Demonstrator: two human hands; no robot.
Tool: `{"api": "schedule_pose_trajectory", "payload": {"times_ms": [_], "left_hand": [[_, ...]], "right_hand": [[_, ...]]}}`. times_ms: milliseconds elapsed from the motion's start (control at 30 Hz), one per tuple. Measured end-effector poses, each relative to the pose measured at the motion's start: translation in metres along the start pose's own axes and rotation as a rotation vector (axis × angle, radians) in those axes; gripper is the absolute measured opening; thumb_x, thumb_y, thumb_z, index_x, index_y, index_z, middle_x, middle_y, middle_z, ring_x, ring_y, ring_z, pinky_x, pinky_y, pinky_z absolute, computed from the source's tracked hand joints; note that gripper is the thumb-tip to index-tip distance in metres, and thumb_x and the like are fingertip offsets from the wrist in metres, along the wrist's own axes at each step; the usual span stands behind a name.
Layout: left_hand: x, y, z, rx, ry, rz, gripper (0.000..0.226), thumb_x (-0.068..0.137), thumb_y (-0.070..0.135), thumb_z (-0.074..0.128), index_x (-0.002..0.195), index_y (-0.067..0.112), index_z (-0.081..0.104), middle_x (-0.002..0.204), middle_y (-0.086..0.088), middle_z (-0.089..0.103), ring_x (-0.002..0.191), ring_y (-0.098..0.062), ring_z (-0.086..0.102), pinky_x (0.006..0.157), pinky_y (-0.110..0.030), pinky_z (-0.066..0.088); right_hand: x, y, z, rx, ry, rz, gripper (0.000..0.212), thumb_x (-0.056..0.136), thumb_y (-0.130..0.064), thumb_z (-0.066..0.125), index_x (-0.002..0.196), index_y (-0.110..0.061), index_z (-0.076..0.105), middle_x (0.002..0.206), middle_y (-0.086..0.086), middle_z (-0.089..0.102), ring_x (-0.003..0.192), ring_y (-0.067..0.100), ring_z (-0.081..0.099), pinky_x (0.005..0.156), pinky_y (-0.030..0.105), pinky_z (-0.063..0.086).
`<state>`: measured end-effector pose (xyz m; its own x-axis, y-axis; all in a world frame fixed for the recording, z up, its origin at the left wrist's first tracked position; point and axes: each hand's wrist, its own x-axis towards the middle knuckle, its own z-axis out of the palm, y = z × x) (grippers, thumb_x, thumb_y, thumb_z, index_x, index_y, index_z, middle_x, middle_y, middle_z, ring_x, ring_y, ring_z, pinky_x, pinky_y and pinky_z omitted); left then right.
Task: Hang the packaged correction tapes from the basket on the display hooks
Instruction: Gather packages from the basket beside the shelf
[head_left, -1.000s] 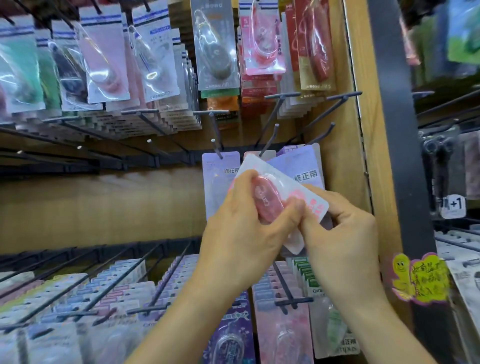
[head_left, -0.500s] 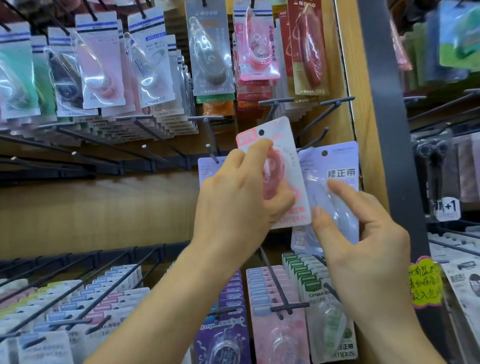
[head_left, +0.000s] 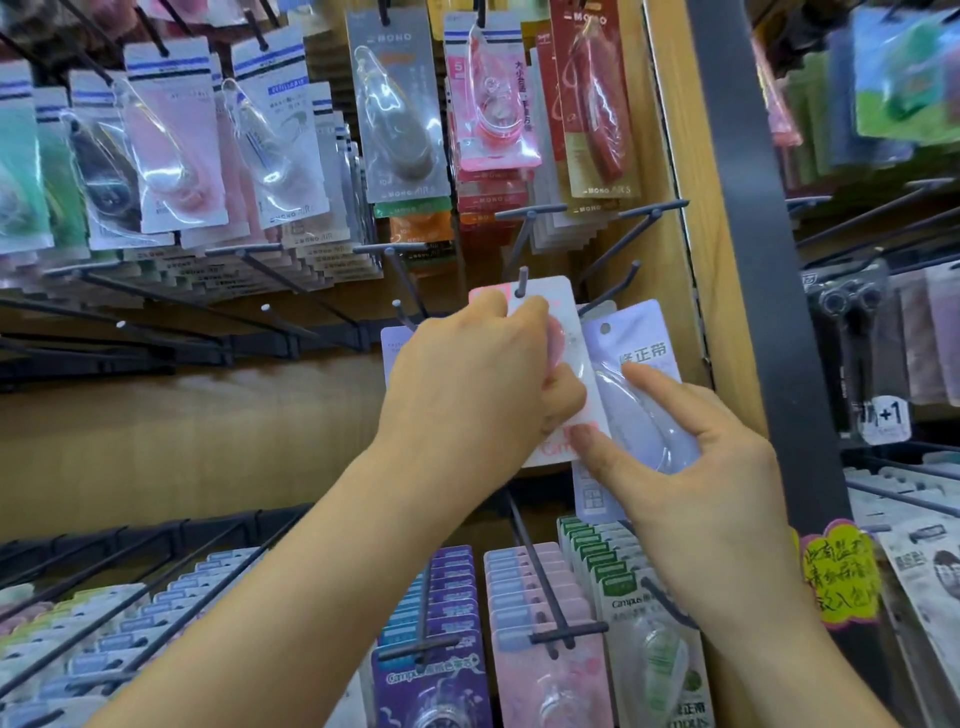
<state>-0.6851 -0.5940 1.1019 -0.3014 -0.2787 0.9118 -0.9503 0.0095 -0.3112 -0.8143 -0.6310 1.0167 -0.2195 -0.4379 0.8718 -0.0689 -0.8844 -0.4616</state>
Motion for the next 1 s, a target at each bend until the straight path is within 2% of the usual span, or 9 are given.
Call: {"api": "schedule_pose_trajectory", "payload": {"times_ms": [100,167,300,400,533,733,767,900,1000], "left_hand": [[-0.002,-0.004,0.005,-0.16,-0.134,-0.088,0.058,0.093,0.053,0.053,0.145,0.03,0.037,0.13,0.001,0.058,0.106,-0.022,0.062,0.082,-0.035,0.053],[-0.01,-0.005,0.008,-0.272,-0.183,-0.134,0.071,0.09,0.053,0.059,0.149,0.034,0.024,0.129,0.005,0.059,0.108,-0.019,0.061,0.087,-0.036,0.053],[-0.012,-0.007,0.016,-0.327,-0.16,-0.181,0.066,0.085,0.044,0.067,0.142,0.034,0.034,0.104,0.007,0.067,0.097,-0.021,0.063,0.083,-0.037,0.052],[-0.001,-0.014,0.034,-0.188,-0.196,-0.168,0.064,0.085,0.041,0.067,0.141,0.033,0.037,0.118,0.001,0.066,0.101,-0.023,0.062,0.078,-0.031,0.048],[0.009,-0.022,0.063,-0.075,-0.333,-0.2,0.062,0.087,0.036,0.067,0.14,0.031,0.034,0.121,-0.007,0.06,0.105,-0.03,0.059,0.075,-0.034,0.04],[0.023,-0.021,0.089,0.084,-0.372,-0.155,0.051,0.094,0.025,0.063,0.138,0.017,0.038,0.117,-0.013,0.063,0.102,-0.035,0.063,0.075,-0.04,0.052],[0.024,-0.021,0.094,0.099,-0.358,-0.14,0.049,0.095,0.024,0.062,0.137,0.015,0.039,0.116,-0.013,0.064,0.101,-0.036,0.064,0.076,-0.04,0.053],[0.03,-0.021,0.106,0.147,-0.379,-0.092,0.044,0.096,0.02,0.06,0.134,0.009,0.043,0.116,-0.015,0.065,0.102,-0.035,0.066,0.08,-0.04,0.054],[0.031,-0.019,0.108,0.142,-0.399,-0.089,0.039,0.096,0.017,0.056,0.133,0.009,0.045,0.116,-0.015,0.066,0.103,-0.037,0.065,0.081,-0.041,0.053]], "right_hand": [[0.006,0.006,0.002,-0.008,0.013,0.032,0.062,0.075,-0.036,0.078,0.133,-0.023,0.061,0.107,-0.033,0.055,0.101,-0.022,0.052,0.074,-0.003,0.042],[0.009,0.009,0.004,-0.032,0.021,0.031,0.059,0.077,-0.031,0.079,0.133,-0.024,0.06,0.107,-0.033,0.054,0.097,-0.024,0.052,0.073,-0.006,0.039],[0.007,0.011,0.008,-0.124,0.006,-0.011,0.055,0.083,-0.025,0.077,0.132,-0.032,0.056,0.117,-0.02,0.055,0.103,-0.017,0.049,0.081,-0.008,0.032],[0.005,0.011,0.007,-0.232,0.016,-0.108,0.048,0.088,-0.009,0.067,0.129,-0.029,0.053,0.115,-0.01,0.048,0.095,-0.013,0.043,0.083,-0.006,0.028],[0.005,0.01,0.006,-0.195,0.012,-0.099,0.047,0.08,-0.003,0.062,0.112,-0.032,0.043,0.11,-0.004,0.046,0.09,-0.004,0.04,0.073,0.016,0.03],[0.007,0.014,0.004,-0.116,-0.005,-0.048,0.047,0.086,-0.009,0.065,0.112,-0.04,0.04,0.117,-0.002,0.054,0.109,0.018,0.052,0.093,0.038,0.045],[0.007,0.014,0.003,-0.104,-0.009,-0.035,0.049,0.087,-0.009,0.066,0.111,-0.042,0.041,0.117,-0.004,0.056,0.11,0.019,0.055,0.092,0.039,0.048],[0.01,0.013,0.0,0.027,-0.001,0.005,0.049,0.088,-0.006,0.069,0.104,-0.045,0.043,0.1,-0.018,0.061,0.091,-0.007,0.062,0.066,0.01,0.05],[0.012,0.016,-0.001,0.138,-0.044,0.094,0.054,0.09,-0.009,0.068,0.11,-0.05,0.04,0.097,-0.013,0.062,0.087,0.0,0.067,0.055,0.022,0.057]]}}
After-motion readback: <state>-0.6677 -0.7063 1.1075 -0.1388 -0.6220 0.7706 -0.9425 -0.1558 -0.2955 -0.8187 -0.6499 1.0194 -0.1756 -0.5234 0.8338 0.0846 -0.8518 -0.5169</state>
